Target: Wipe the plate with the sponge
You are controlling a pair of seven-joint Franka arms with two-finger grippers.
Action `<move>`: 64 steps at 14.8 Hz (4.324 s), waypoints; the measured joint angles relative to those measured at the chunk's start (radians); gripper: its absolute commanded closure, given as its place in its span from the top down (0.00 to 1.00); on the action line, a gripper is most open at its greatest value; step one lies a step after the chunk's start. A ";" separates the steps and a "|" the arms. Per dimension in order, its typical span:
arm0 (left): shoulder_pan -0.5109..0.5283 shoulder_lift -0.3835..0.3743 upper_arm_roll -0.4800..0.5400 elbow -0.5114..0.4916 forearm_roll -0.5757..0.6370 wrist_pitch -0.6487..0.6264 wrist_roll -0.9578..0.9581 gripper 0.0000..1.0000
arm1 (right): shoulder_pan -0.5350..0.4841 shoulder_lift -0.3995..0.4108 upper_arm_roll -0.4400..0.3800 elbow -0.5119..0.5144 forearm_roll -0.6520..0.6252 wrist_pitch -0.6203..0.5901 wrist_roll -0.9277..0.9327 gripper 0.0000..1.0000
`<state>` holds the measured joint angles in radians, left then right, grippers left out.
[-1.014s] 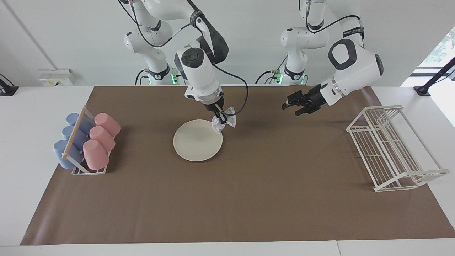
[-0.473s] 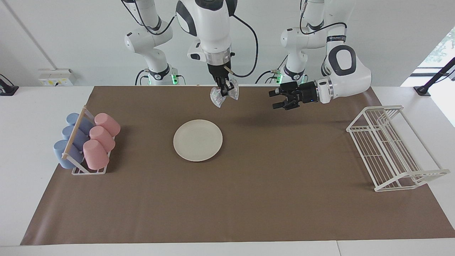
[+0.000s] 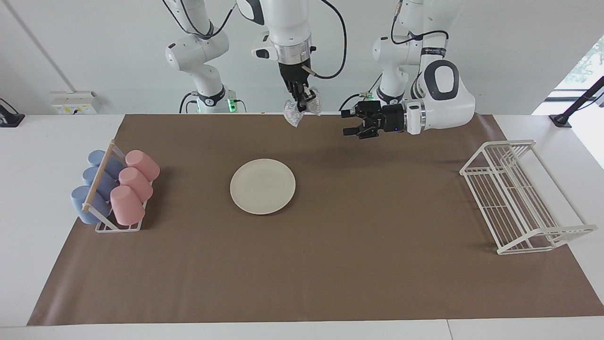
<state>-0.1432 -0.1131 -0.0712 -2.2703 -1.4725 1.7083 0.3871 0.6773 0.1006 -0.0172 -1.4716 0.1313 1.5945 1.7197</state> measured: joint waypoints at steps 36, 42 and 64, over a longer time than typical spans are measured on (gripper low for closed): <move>0.011 -0.095 -0.045 0.013 0.054 -0.014 -0.274 0.47 | 0.054 0.009 -0.001 -0.052 0.000 0.115 0.077 0.00; 0.005 -0.095 -0.046 0.013 0.054 -0.007 -0.292 0.00 | 0.054 0.009 -0.001 -0.052 0.000 0.115 0.077 0.00; 0.007 -0.096 -0.034 0.014 0.101 0.042 -0.346 0.00 | -0.056 -0.025 -0.012 -0.097 -0.002 0.095 -0.464 1.00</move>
<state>-0.1366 -0.2088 -0.1053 -2.2562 -1.3713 1.7501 0.0411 0.6213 0.0754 -0.0296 -1.5682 0.1295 1.6895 1.2553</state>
